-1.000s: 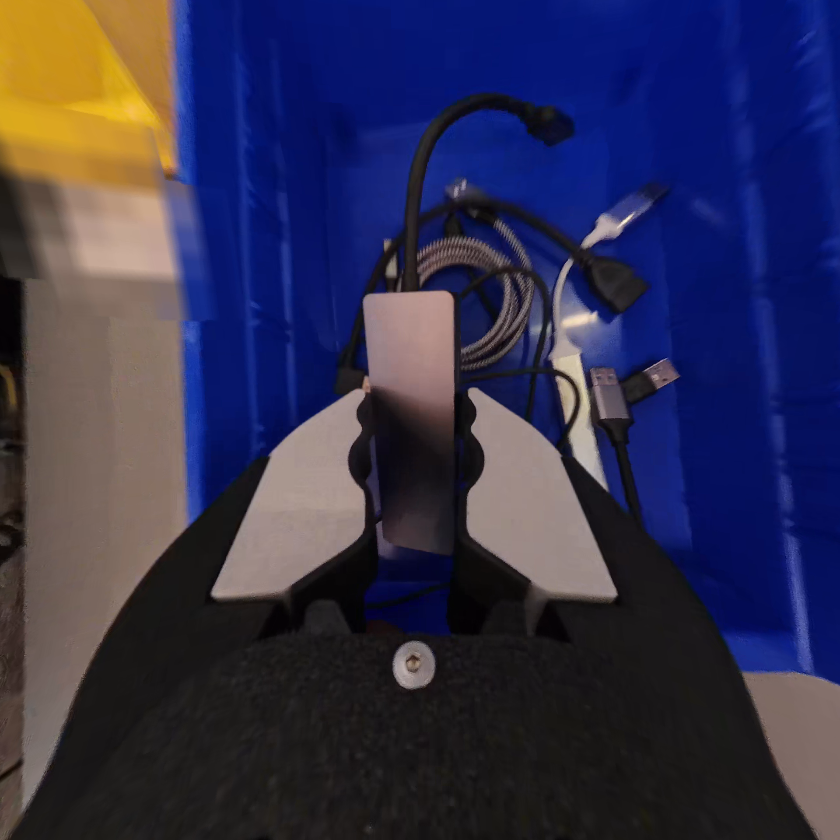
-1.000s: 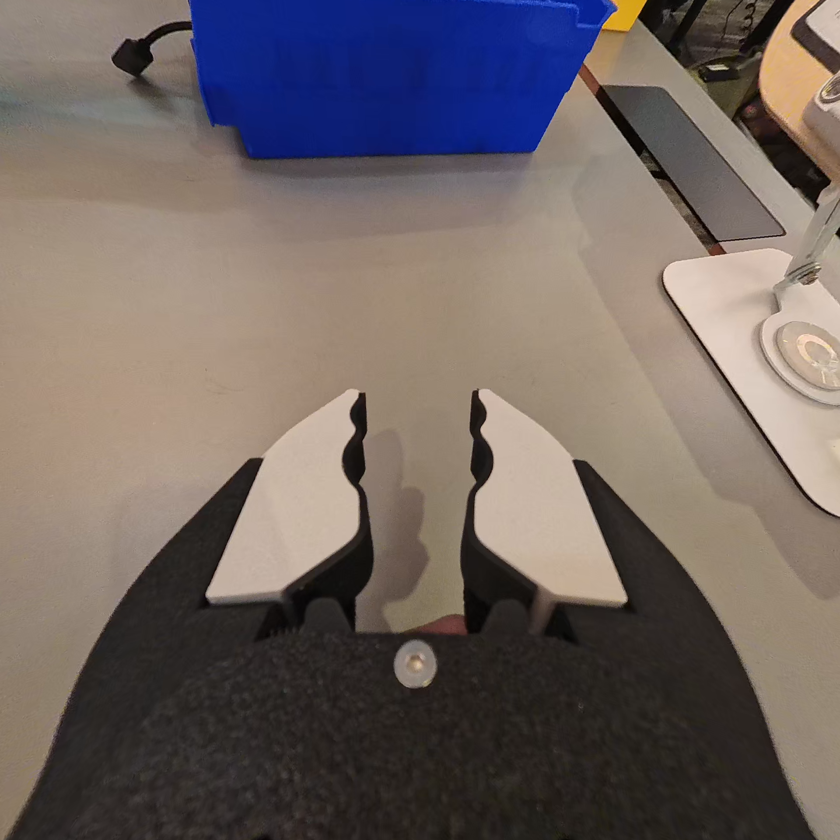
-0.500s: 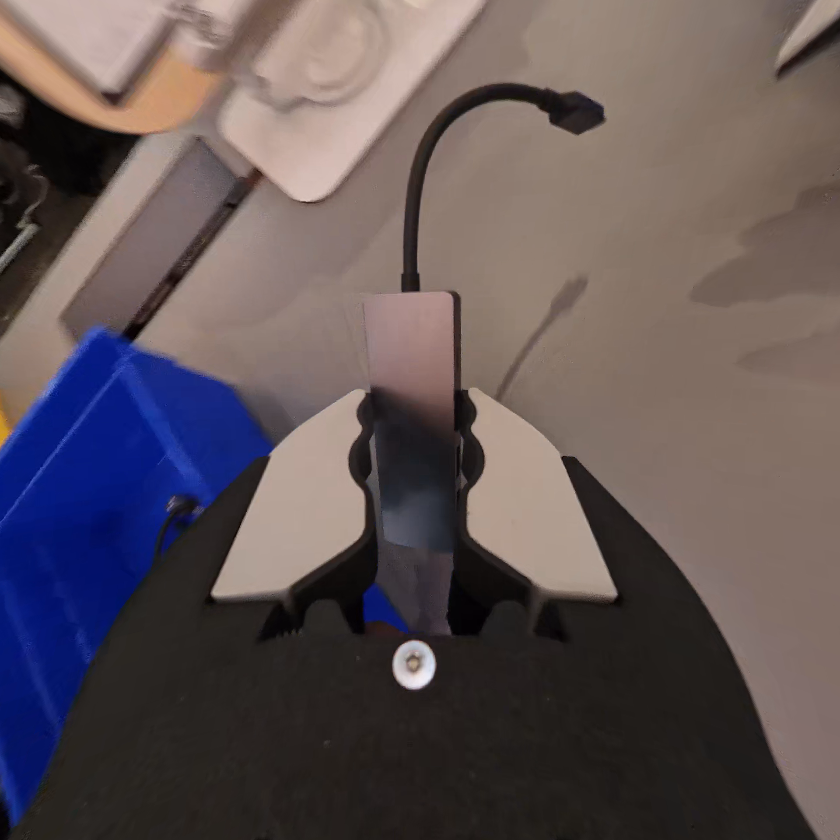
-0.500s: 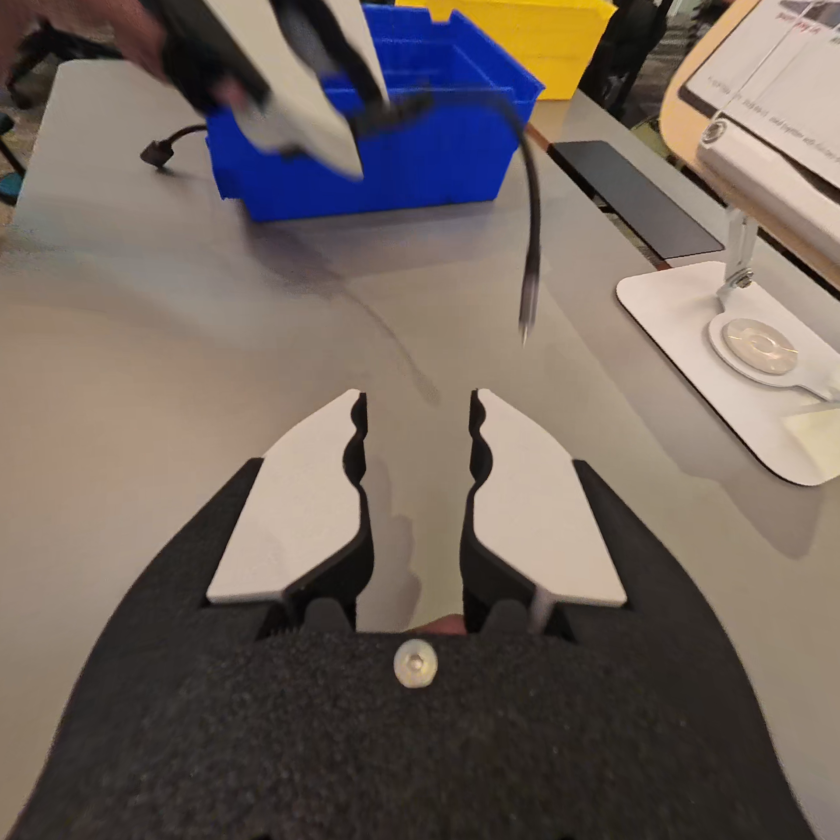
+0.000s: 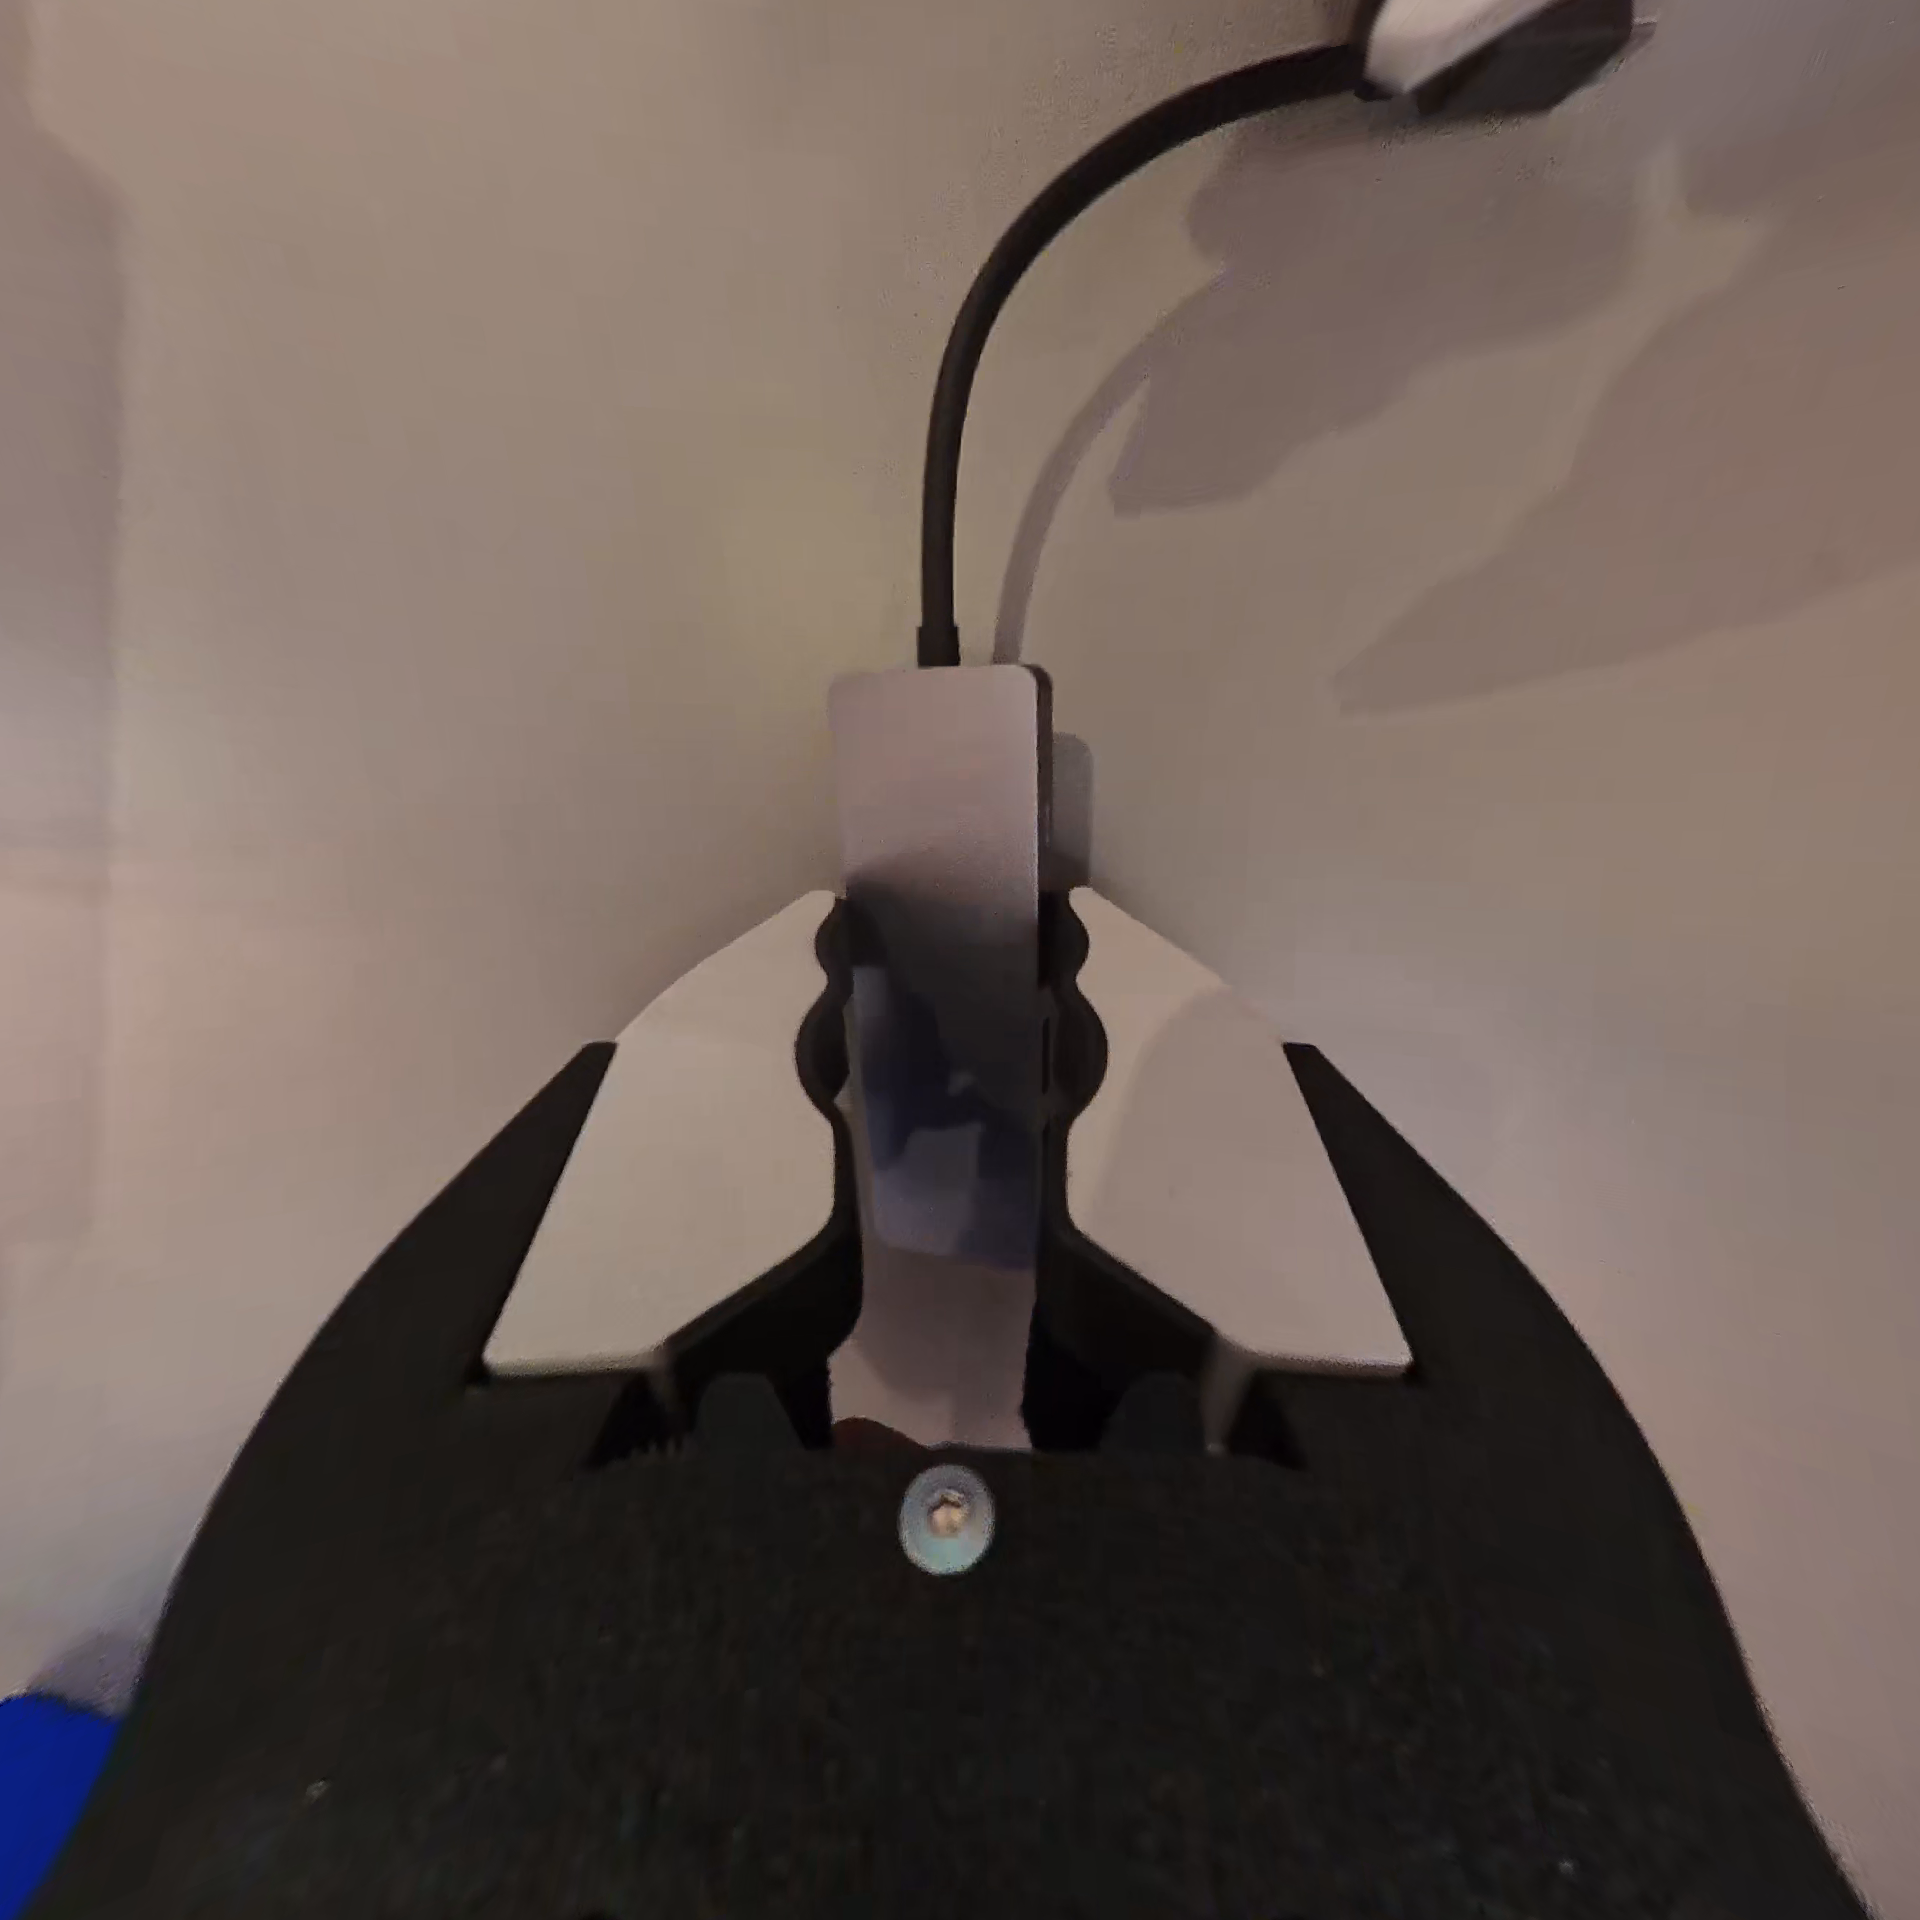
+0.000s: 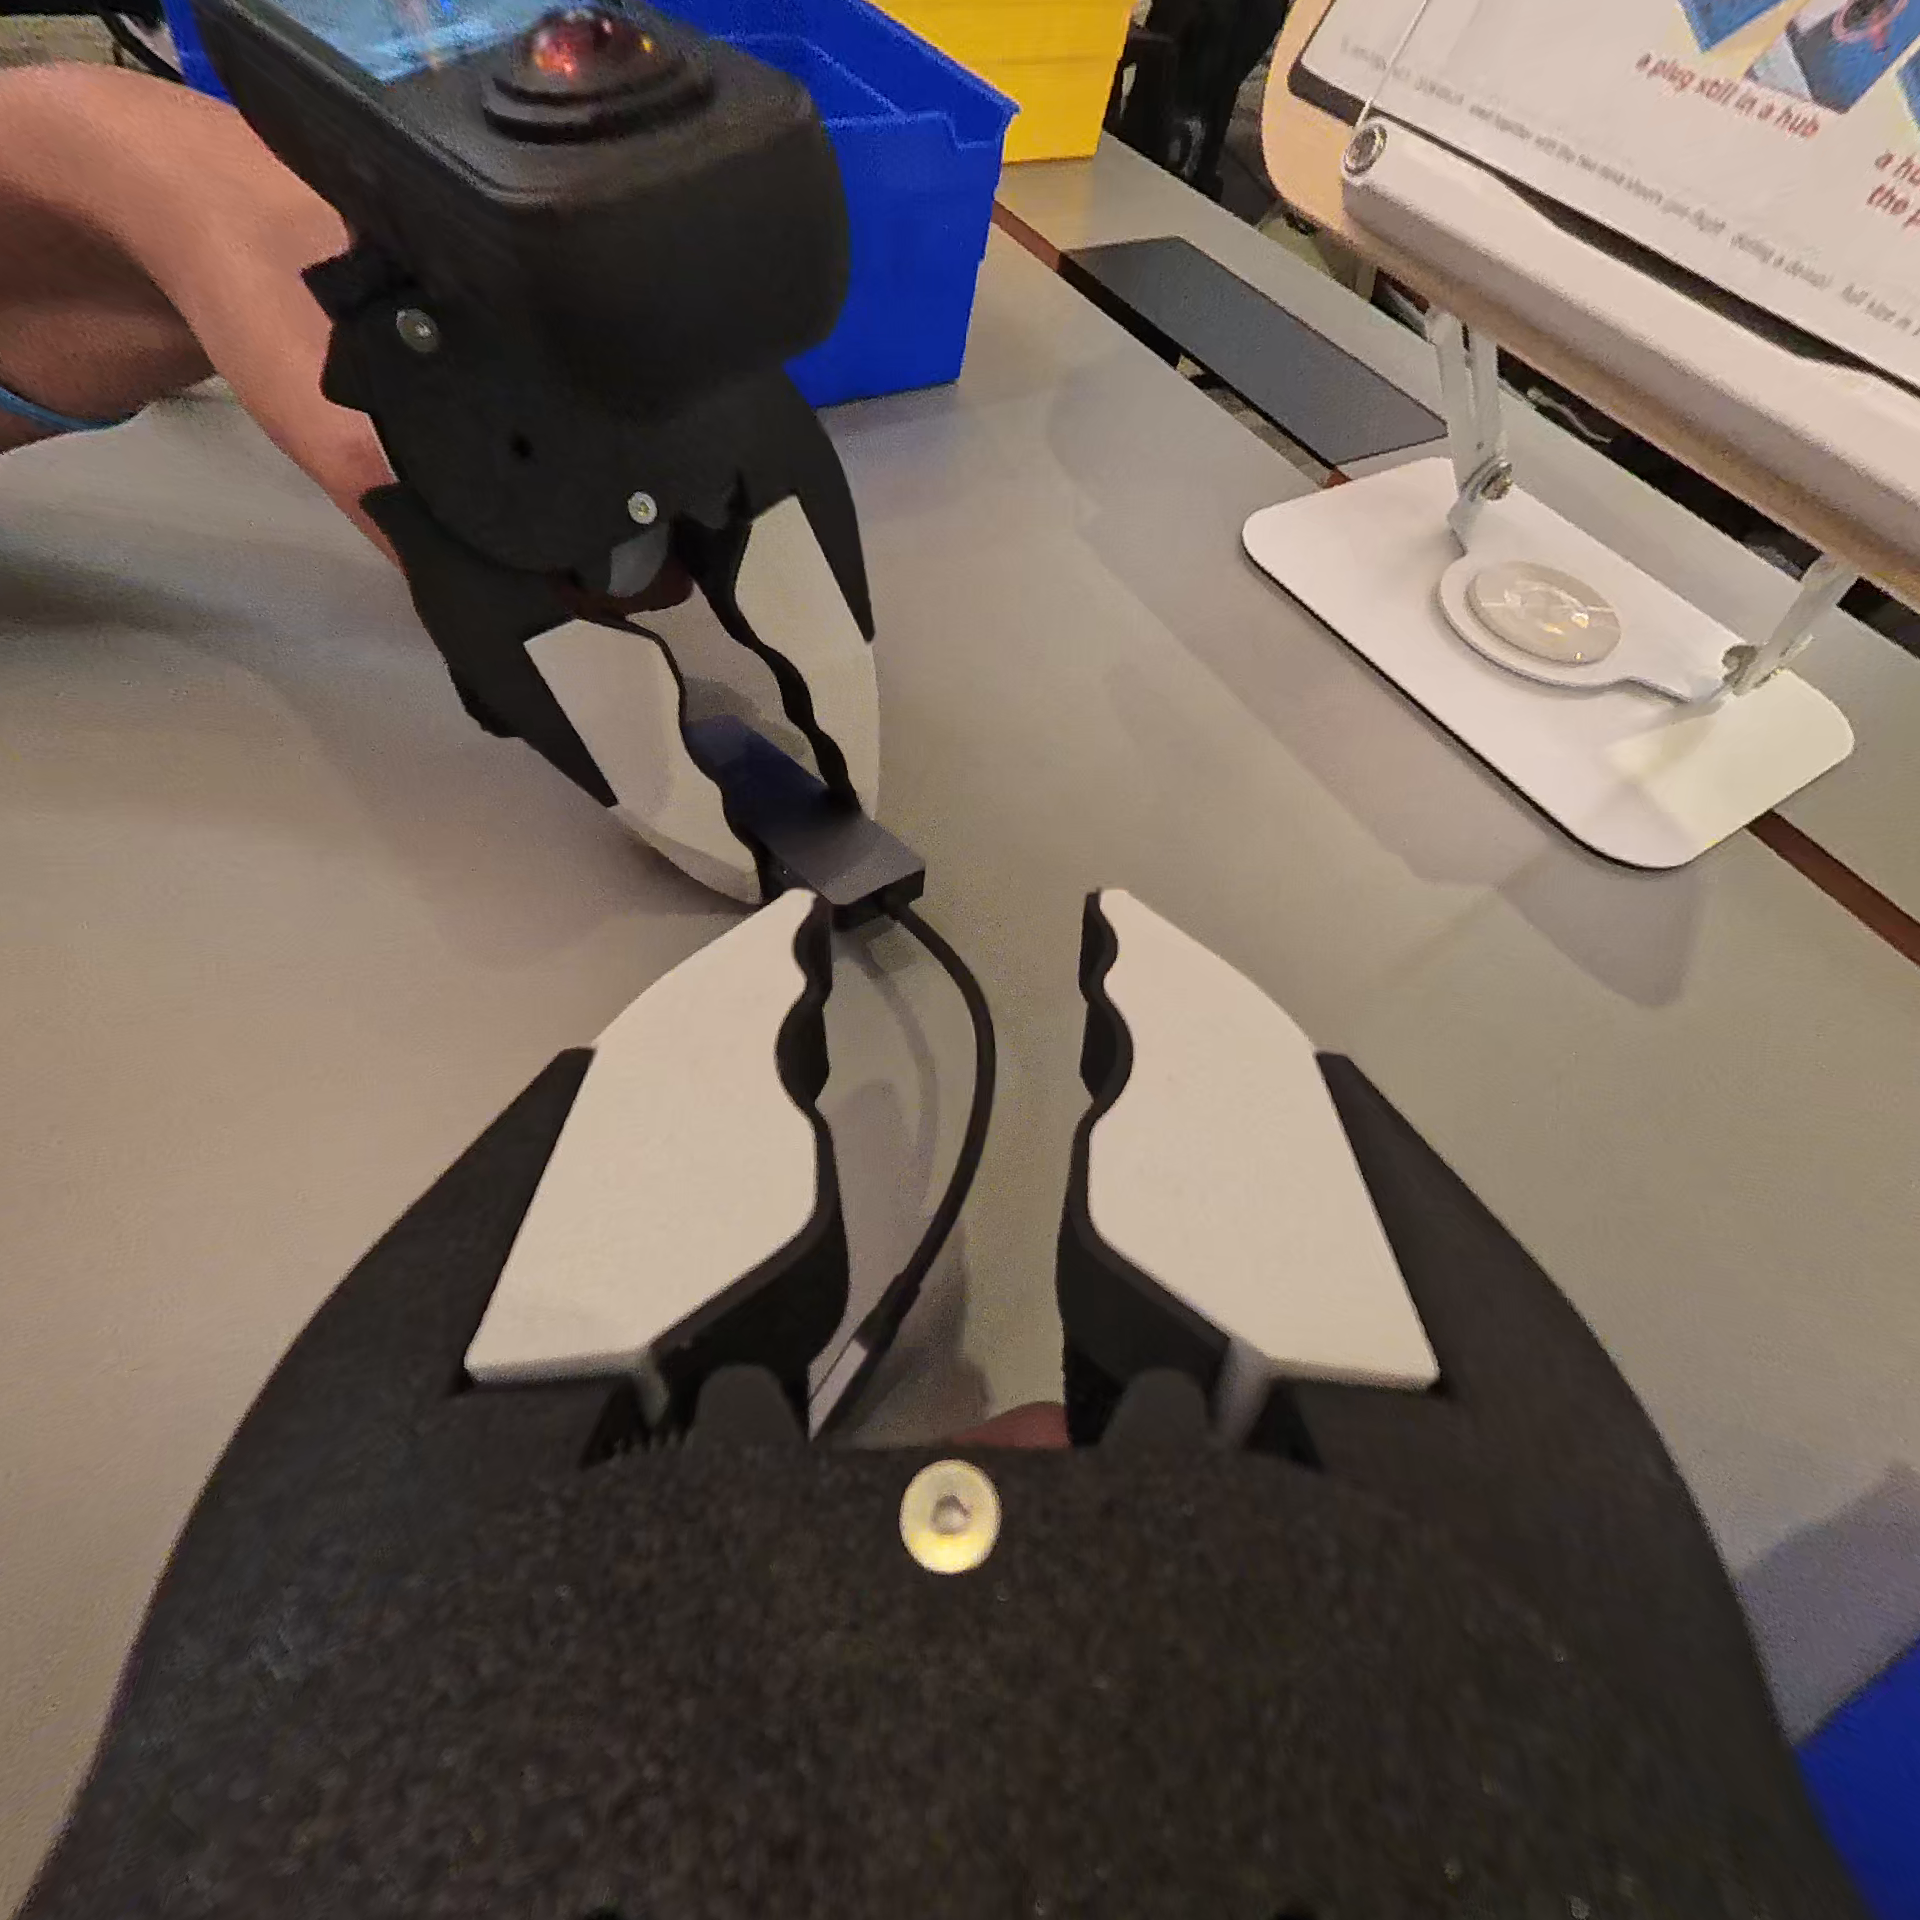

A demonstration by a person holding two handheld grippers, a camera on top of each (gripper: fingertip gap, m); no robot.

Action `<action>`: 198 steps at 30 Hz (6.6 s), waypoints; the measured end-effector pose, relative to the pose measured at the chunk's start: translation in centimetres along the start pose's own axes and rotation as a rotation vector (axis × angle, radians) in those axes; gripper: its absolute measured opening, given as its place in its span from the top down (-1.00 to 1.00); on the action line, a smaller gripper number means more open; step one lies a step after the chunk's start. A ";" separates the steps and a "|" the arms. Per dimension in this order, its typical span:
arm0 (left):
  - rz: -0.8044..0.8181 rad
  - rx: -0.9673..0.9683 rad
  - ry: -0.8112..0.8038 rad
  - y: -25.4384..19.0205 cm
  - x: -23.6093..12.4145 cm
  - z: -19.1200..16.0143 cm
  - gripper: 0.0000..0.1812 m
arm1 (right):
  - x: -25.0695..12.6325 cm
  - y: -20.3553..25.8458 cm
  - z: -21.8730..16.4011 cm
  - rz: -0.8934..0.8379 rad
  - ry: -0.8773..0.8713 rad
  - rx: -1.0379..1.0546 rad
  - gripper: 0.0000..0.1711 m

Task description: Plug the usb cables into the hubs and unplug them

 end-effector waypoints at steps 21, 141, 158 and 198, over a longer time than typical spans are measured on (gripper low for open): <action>0.267 -0.631 -0.830 -4.8 -11.6 -11.2 0.43 | 0.9 0.7 -0.8 0.096 0.047 -0.010 0.30; 0.773 -0.941 -0.695 1.2 -20.0 -22.1 0.41 | 5.0 1.5 -1.7 0.179 0.239 -0.229 0.37; 0.672 -0.785 -0.736 -1.6 -17.4 -16.9 0.41 | 4.9 1.5 -1.7 0.177 0.241 -0.227 0.37; 0.209 -0.297 -0.511 -9.9 -7.4 -4.0 0.51 | 4.6 1.2 -1.8 0.173 0.236 -0.218 0.38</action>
Point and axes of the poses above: each gripper's, where its closed fingertips meet, x out along the fingers, z out of its top, y = z × x across the jaws, the point moved 7 cm from there along -x, back along the fingers, and after that the axes turned 8 degrees about -x, right-handed, at the moved point
